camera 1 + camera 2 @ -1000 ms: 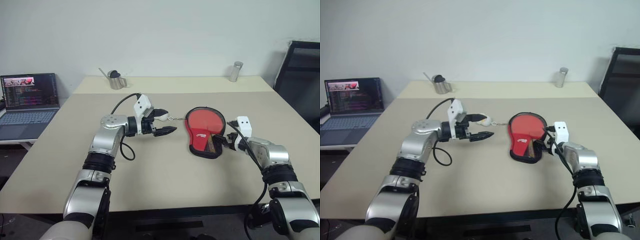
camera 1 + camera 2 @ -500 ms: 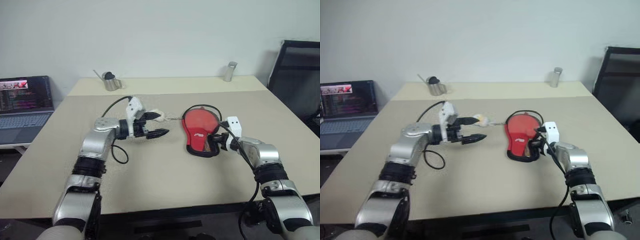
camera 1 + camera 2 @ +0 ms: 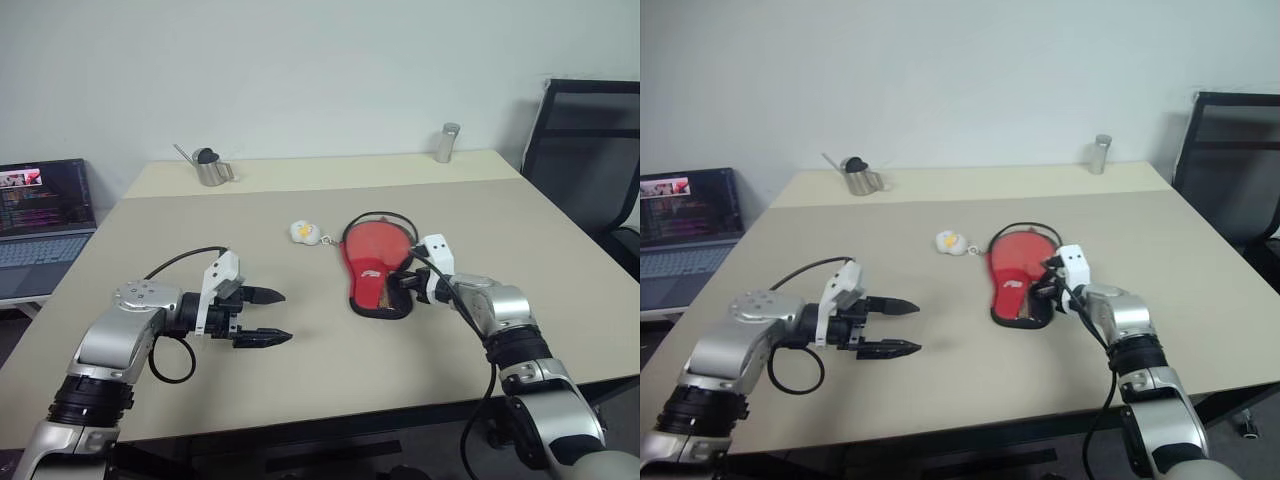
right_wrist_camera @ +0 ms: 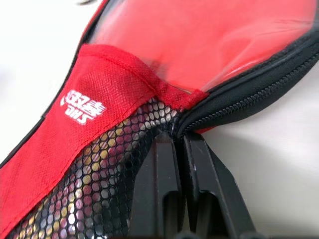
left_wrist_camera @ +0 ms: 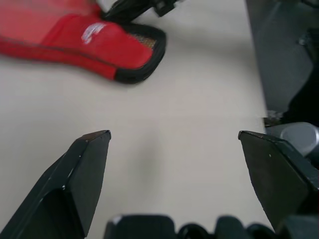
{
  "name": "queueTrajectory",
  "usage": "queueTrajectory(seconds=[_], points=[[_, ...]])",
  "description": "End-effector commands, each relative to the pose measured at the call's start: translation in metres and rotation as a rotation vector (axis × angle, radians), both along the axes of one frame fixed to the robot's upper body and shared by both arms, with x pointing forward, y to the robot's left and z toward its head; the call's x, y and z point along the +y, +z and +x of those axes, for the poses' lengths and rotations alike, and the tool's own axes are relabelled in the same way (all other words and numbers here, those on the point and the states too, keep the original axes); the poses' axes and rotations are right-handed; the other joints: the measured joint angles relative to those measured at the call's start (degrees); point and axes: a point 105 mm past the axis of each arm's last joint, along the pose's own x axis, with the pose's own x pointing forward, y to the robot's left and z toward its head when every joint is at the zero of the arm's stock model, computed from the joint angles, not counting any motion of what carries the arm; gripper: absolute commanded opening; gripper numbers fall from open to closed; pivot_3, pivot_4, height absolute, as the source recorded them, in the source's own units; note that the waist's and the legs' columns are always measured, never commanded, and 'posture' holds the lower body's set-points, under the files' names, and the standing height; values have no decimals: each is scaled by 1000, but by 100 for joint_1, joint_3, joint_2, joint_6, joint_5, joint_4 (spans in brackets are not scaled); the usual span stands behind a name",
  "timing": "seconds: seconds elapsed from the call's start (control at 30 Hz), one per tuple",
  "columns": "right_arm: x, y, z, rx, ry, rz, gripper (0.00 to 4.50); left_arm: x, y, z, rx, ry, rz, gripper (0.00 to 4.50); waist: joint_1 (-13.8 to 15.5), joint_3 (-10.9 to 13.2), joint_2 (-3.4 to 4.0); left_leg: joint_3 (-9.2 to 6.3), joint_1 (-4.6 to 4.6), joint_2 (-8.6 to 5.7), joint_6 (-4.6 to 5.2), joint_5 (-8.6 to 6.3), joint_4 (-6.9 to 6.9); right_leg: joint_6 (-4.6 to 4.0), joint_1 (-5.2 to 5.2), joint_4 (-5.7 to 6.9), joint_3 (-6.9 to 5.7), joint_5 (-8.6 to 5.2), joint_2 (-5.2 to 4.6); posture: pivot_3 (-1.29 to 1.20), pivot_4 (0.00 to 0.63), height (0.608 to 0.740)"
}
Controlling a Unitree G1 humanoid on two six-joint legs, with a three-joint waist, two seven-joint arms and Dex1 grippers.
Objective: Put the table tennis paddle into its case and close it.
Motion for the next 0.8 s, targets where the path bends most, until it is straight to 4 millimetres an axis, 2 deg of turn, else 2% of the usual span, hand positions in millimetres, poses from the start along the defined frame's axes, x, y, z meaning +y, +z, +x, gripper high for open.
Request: queueTrajectory(seconds=[0.03,0.2,0.43,0.57,0.8], points=[[33,21,-12,-55,141,31,10,0,11,-5,-54,-9,-17,4500,1,0,0,4,0,7,-2,-1,0,-1,-2,0,2,0,14,0,150,740],[36,19,-35,-15,159,42,10,12,11,-3,-81,19,-10,4500,71,0,0,11,-1,42,-24,-14,2,-13,-8,-4,7,-5,54,0,150,740],[16,15,-68,51,88,40,10,16,10,-4,-81,21,-1,4500,112,0,-1,11,-7,47,-42,-26,3,-27,-11,-12,5,-14,59,0,150,740],[8,10,-94,120,21,68,10,12,7,-7,-68,-13,5,4500,146,0,-1,7,-8,50,-48,-30,1,-34,-12,-14,2,-18,58,0,150,740],[26,5,-127,210,36,134,10,11,5,-12,-46,-49,29,4500,162,-1,-1,4,-8,60,-56,-36,0,-47,-15,-14,-1,-26,61,0,150,740]])
